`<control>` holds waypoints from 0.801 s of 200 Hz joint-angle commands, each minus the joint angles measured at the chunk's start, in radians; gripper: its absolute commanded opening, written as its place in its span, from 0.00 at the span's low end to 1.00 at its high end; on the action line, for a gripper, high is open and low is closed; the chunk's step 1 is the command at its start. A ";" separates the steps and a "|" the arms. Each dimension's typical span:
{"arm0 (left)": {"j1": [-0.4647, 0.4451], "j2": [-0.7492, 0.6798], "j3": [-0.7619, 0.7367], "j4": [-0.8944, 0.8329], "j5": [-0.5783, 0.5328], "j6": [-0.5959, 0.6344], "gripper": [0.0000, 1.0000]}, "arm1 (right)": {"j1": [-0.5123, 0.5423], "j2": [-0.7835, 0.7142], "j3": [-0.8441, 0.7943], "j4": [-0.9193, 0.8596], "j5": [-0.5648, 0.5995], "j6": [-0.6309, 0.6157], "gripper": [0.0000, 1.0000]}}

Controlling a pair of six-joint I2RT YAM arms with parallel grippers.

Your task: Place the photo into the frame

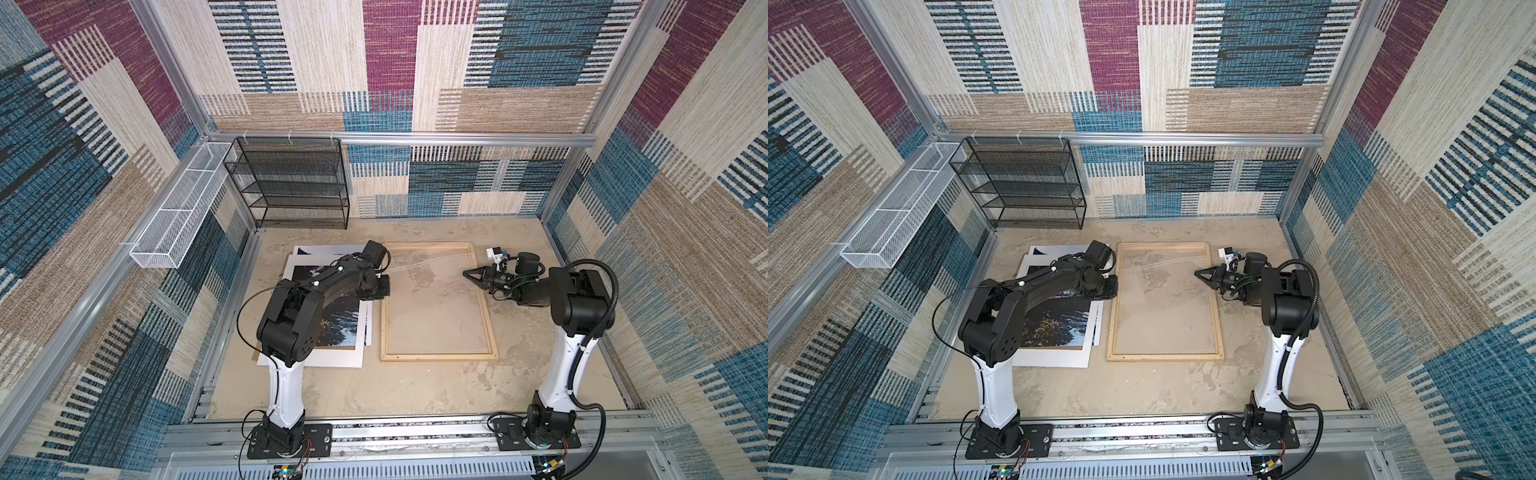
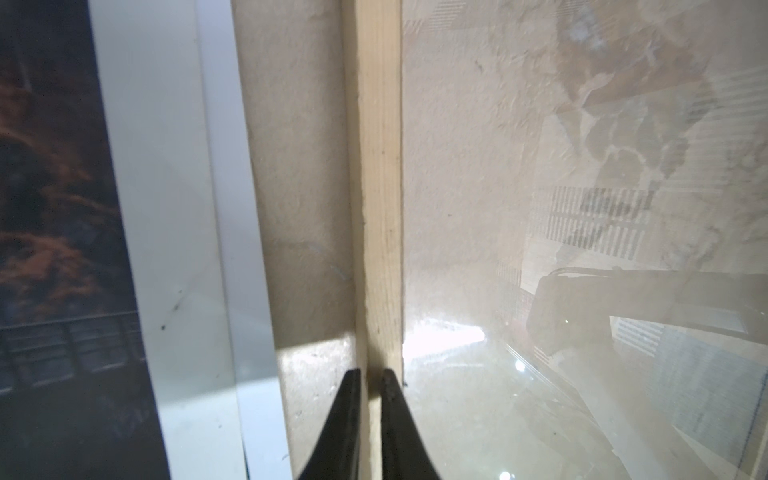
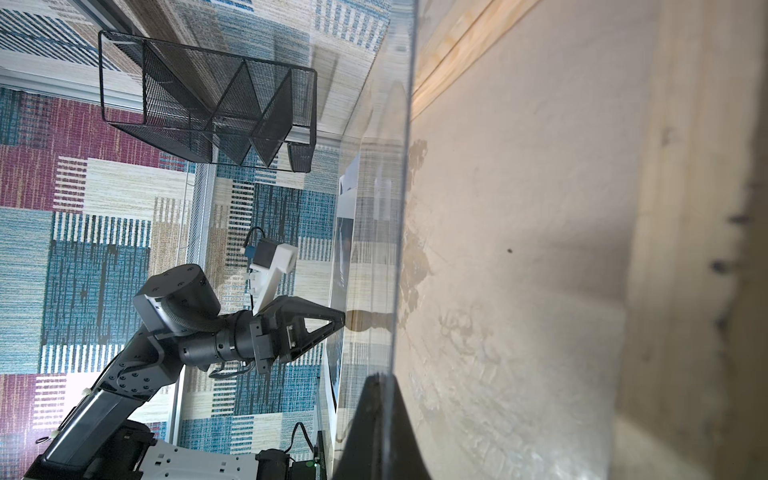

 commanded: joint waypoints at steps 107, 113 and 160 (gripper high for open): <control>-0.001 0.006 0.009 -0.016 0.001 0.028 0.13 | 0.000 0.013 0.010 0.024 -0.023 -0.012 0.00; -0.001 0.005 0.009 -0.016 0.000 0.028 0.13 | -0.001 0.013 0.010 0.023 -0.022 -0.012 0.00; -0.001 0.006 0.008 -0.016 0.001 0.028 0.13 | -0.002 0.008 0.003 0.025 -0.021 -0.011 0.00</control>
